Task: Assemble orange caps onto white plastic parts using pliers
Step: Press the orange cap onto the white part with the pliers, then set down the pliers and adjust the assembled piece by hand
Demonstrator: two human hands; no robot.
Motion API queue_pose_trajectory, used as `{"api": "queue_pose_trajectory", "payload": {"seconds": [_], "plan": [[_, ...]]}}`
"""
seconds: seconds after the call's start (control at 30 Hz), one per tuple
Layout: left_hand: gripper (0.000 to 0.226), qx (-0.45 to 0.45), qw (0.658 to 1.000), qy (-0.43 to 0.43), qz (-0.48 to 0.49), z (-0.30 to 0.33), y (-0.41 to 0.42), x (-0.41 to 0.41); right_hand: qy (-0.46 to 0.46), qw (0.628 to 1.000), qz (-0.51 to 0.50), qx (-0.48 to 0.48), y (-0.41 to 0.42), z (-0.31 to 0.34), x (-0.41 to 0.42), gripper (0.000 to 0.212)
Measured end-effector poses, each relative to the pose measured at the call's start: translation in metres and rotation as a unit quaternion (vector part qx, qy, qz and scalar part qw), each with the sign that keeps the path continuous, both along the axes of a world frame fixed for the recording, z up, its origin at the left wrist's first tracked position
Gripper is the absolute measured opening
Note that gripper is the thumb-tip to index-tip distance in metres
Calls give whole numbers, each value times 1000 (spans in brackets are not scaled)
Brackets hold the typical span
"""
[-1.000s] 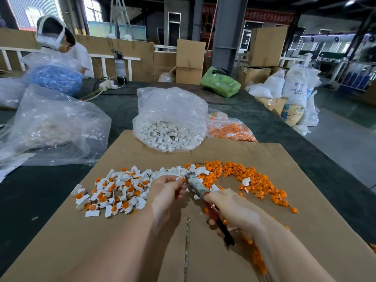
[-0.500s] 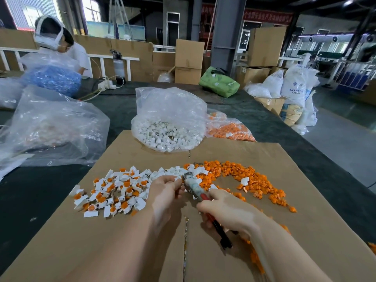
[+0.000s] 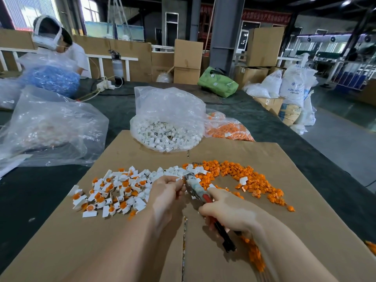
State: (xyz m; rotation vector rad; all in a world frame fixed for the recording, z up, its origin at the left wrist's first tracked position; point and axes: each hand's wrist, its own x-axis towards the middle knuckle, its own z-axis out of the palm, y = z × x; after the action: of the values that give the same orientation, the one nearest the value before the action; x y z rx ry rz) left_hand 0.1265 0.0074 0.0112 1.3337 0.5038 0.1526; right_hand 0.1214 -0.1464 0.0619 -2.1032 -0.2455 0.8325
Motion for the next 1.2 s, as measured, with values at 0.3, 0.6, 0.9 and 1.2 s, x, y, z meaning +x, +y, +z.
{"api": "queue_pose_trajectory", "payload": {"seconds": [0.3,0.6,0.9,1.2], "plan": [[13,-7,1000,-2,6,0,-6,-2,-105,992,9,-73,1,-6,-1,8],[8,-34,999,-18,13,3,-9,-6,-133,990,-40,-22,-5,-11,0,24],[14,148,987,-41,-42,-27,-9,-15,-390,864,-152,-279,-24,-46,29,59],[19,233,968,-31,-84,-26,-7,-18,-413,822,-127,-371,-28,-66,35,75]]}}
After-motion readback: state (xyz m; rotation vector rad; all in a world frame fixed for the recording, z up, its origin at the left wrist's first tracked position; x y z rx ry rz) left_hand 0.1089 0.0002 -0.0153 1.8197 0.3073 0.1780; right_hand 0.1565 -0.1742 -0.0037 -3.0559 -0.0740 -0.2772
